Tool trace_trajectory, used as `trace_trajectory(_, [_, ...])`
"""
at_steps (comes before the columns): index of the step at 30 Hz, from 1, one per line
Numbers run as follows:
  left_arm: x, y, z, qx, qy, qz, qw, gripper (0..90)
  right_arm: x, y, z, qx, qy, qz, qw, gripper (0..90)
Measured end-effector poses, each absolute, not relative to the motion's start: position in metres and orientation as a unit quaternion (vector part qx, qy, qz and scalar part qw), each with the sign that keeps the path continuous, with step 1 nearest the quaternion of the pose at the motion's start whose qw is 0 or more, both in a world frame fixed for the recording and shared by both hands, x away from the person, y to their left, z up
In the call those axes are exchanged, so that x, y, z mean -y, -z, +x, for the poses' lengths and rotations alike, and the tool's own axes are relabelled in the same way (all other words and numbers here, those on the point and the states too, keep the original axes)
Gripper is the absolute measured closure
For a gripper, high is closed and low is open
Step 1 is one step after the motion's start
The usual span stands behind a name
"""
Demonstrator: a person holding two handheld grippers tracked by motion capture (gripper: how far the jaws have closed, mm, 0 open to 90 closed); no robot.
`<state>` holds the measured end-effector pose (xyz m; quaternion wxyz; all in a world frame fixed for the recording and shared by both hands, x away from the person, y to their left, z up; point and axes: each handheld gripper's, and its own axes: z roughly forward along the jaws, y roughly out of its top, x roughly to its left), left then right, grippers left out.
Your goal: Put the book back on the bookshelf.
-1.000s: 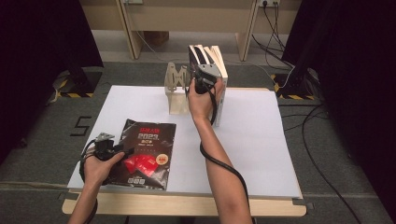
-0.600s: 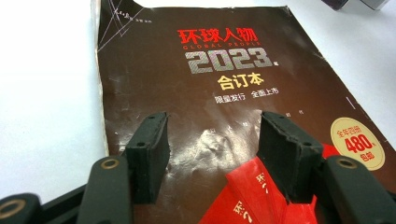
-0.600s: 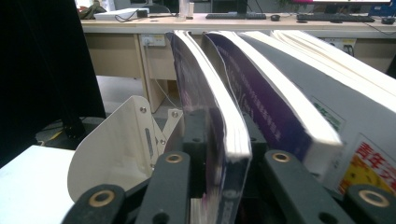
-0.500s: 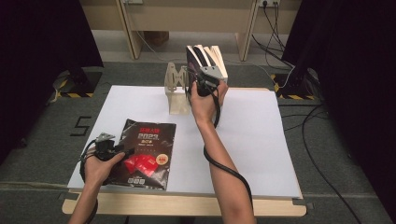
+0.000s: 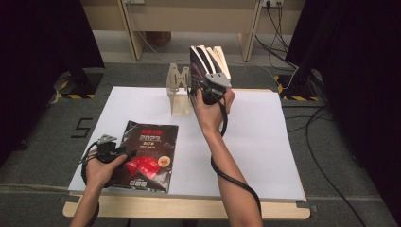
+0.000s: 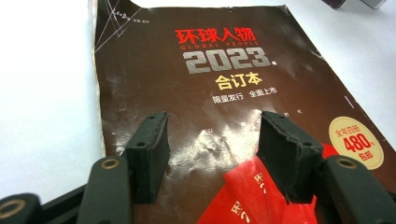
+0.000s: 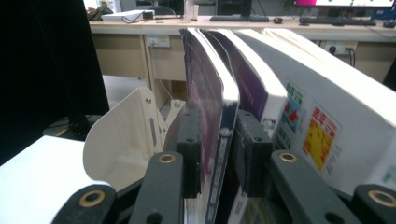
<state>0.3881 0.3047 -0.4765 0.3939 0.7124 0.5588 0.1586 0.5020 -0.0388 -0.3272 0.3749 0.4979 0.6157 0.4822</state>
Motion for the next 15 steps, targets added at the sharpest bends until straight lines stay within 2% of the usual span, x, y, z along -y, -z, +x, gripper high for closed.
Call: trace_trajectory(15, [-0.302, 0.479, 0.389, -0.558, -0.157, 0.714, 0.392, 42.2, 0.053, 0.332, 0.488, -0.614, -0.484, 0.506, 0.364, 72.5])
